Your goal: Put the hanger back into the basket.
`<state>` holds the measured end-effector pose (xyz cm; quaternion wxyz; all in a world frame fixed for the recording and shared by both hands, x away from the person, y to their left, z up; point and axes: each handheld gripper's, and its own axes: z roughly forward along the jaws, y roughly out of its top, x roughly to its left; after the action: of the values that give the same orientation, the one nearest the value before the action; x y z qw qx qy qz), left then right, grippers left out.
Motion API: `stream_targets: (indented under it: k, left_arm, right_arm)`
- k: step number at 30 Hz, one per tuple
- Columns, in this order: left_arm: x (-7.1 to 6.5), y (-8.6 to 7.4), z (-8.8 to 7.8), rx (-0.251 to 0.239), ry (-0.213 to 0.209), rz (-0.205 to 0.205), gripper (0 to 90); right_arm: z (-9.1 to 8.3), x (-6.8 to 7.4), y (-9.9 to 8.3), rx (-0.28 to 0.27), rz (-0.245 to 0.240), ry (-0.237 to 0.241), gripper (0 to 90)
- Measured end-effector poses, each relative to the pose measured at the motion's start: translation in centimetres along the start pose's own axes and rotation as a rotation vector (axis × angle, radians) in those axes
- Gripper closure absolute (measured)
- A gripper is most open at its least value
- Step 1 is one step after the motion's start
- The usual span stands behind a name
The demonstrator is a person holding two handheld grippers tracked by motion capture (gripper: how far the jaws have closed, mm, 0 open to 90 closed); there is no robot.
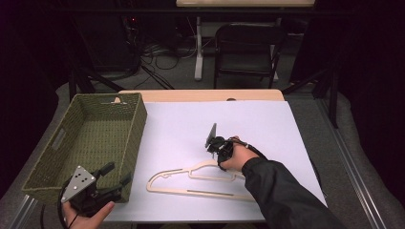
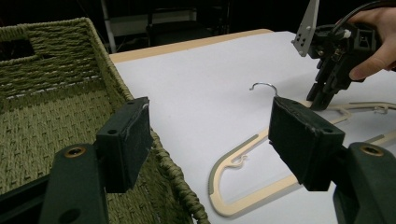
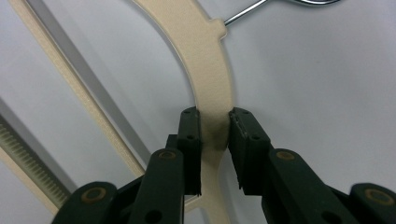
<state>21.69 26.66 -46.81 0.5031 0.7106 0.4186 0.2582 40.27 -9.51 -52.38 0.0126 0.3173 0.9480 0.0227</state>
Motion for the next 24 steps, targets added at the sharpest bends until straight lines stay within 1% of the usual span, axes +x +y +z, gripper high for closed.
stream_targets:
  k: [1, 2, 5, 6, 7, 8, 9, 10, 11, 12, 13, 14, 16, 17, 18, 19, 20, 21, 22, 23, 24]
  left_arm:
    - [0.0, 0.0, 0.0, 0.001, -0.002, 0.001, 30.1]
    - [-0.1, 0.0, 0.0, 0.002, -0.004, 0.003, 30.3]
    - [-0.2, 0.1, 0.1, 0.005, -0.009, 0.007, 30.3]
    - [-0.3, 0.1, 0.2, 0.006, -0.011, 0.010, 30.6]
    - [-0.4, 0.1, 0.2, 0.004, -0.012, 0.010, 30.6]
    - [-0.5, 0.1, 0.3, 0.007, -0.015, 0.013, 30.7]
    - [-0.5, 0.1, 0.3, 0.008, -0.019, 0.014, 30.7]
    - [-0.6, 0.1, 0.4, 0.010, -0.021, 0.014, 30.7]
    - [-0.7, 0.2, 0.4, 0.014, -0.027, 0.022, 30.7]
    - [-0.8, 0.2, 0.5, 0.016, -0.028, 0.023, 30.8]
    - [-0.9, 0.2, 0.5, 0.017, -0.032, 0.025, 30.8]
    - [-0.9, 0.2, 0.5, 0.016, -0.034, 0.027, 30.8]
    - [-1.0, 0.3, 0.6, 0.020, -0.040, 0.028, 31.0]
    - [-1.1, 0.3, 0.6, 0.021, -0.043, 0.028, 31.0]
    - [-1.1, 0.3, 0.6, 0.023, -0.046, 0.031, 31.2]
    - [-1.2, 0.3, 0.7, 0.024, -0.050, 0.029, 31.5]
    - [-1.2, 0.4, 0.7, 0.026, -0.051, 0.030, 31.6]
    - [-1.3, 0.4, 0.8, 0.028, -0.060, 0.028, 31.7]
    - [-1.3, 0.5, 0.9, 0.033, -0.066, 0.029, 32.3]
    - [-1.4, 0.5, 0.9, 0.031, -0.069, 0.029, 32.3]
    - [-1.4, 0.6, 1.1, 0.034, -0.075, 0.029, 32.4]
  right_arm:
    - [-0.2, 0.0, 0.0, 0.011, -0.007, 0.004, 74.9]
    - [-0.2, 0.0, -0.1, -0.005, -0.019, -0.004, 75.0]
    - [-0.3, 0.1, -0.2, -0.004, -0.017, 0.007, 75.0]
    - [-0.5, 0.1, -0.2, 0.008, -0.032, -0.005, 75.0]
    - [-0.4, 0.2, -0.3, -0.017, -0.023, 0.008, 75.0]
    - [-0.6, 0.3, -0.3, -0.008, -0.033, -0.009, 75.0]
    - [-0.8, 0.4, -0.4, -0.004, -0.036, -0.011, 75.0]
    - [-0.7, 0.4, -0.5, -0.036, -0.040, -0.013, 75.0]
    - [-0.9, 0.4, -0.6, -0.031, -0.051, -0.018, 75.0]
    - [-0.9, 0.5, -0.7, -0.057, -0.046, -0.019, 75.0]
    - [-1.4, 0.4, -0.6, -0.014, -0.072, -0.026, 75.0]
    - [-1.3, 0.6, -0.8, -0.051, -0.058, -0.022, 75.0]
    - [-1.7, 0.6, -1.0, -0.070, -0.071, -0.030, 75.0]
    - [-2.0, 0.6, -1.0, -0.049, -0.077, -0.026, 75.1]
    - [-1.7, 0.7, -1.2, -0.108, -0.070, -0.024, 75.1]
    - [-2.2, 0.6, -1.2, -0.061, -0.088, -0.014, 75.0]
    - [-2.2, 0.7, -1.4, -0.084, -0.085, -0.039, 75.1]
    - [-2.4, 0.7, -1.5, -0.075, -0.091, -0.035, 75.0]
    - [-2.5, 0.8, -1.6, -0.082, -0.099, -0.037, 75.0]
    - [-2.4, 0.8, -1.7, -0.104, -0.101, -0.048, 75.0]
    - [-2.7, 0.9, -1.8, -0.094, -0.106, -0.044, 75.1]
